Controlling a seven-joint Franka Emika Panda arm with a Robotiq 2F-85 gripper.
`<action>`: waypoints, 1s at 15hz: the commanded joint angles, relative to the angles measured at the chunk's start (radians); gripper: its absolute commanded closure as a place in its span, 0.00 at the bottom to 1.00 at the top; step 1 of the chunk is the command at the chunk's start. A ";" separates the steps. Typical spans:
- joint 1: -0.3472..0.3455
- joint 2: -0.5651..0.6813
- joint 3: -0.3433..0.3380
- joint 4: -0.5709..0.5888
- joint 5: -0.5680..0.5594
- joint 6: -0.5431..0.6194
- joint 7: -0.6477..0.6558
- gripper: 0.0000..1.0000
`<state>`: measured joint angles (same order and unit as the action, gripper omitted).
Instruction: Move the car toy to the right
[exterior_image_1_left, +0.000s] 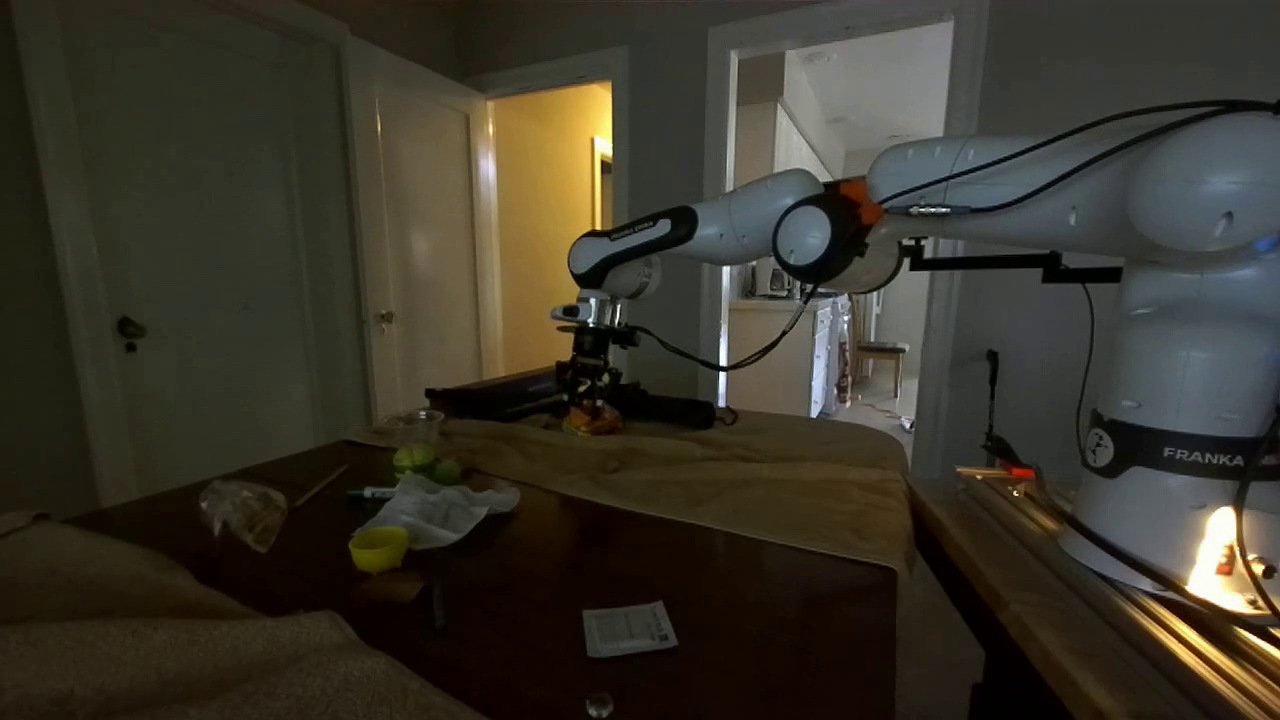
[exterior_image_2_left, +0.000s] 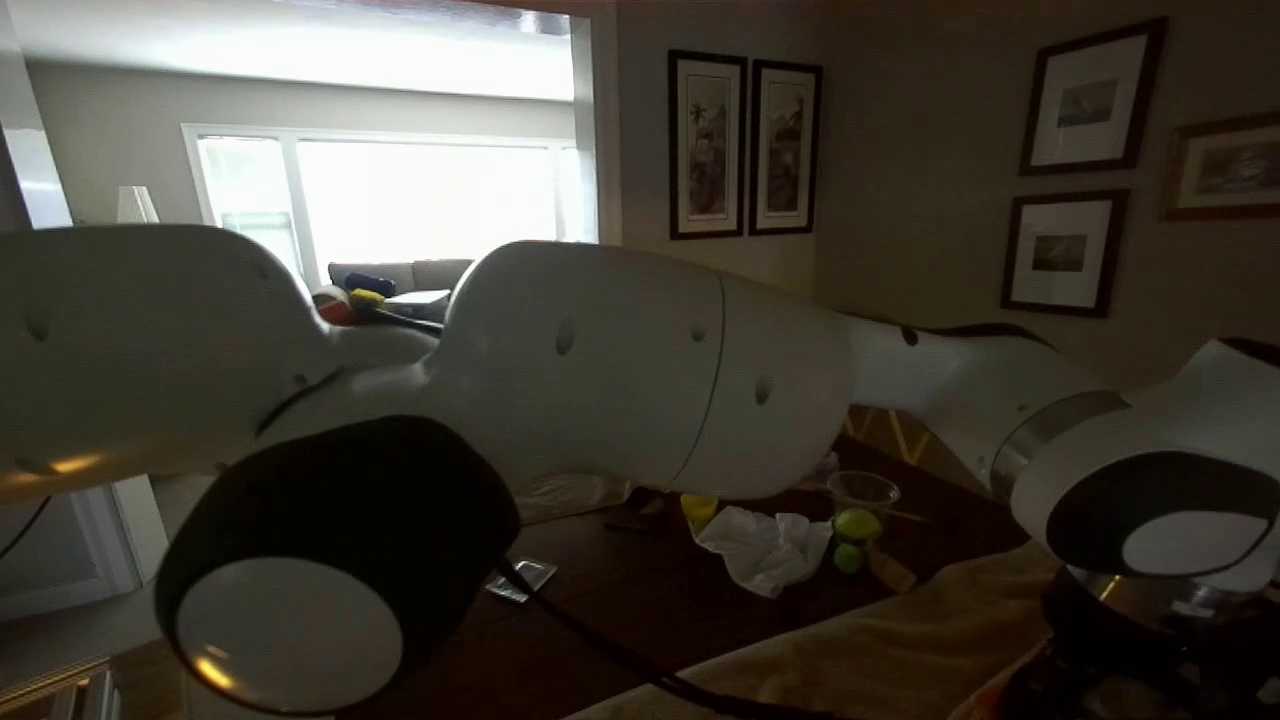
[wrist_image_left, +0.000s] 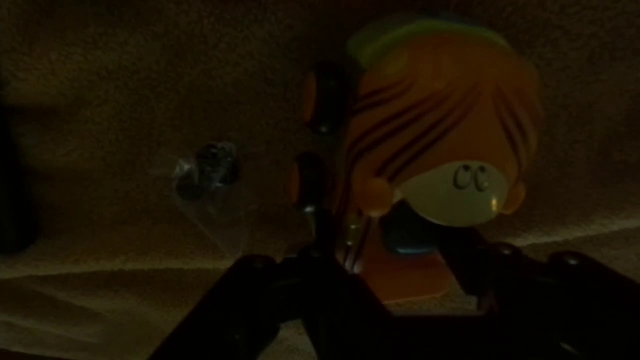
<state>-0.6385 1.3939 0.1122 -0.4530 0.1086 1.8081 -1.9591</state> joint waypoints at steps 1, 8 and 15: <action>-0.009 0.003 0.007 -0.004 0.028 -0.051 -0.068 0.69; 0.001 0.003 -0.009 0.009 0.021 -0.024 -0.034 0.44; 0.001 0.003 -0.008 0.009 0.021 -0.024 -0.034 0.44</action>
<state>-0.6415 1.3932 0.1166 -0.4524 0.1168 1.7893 -1.9913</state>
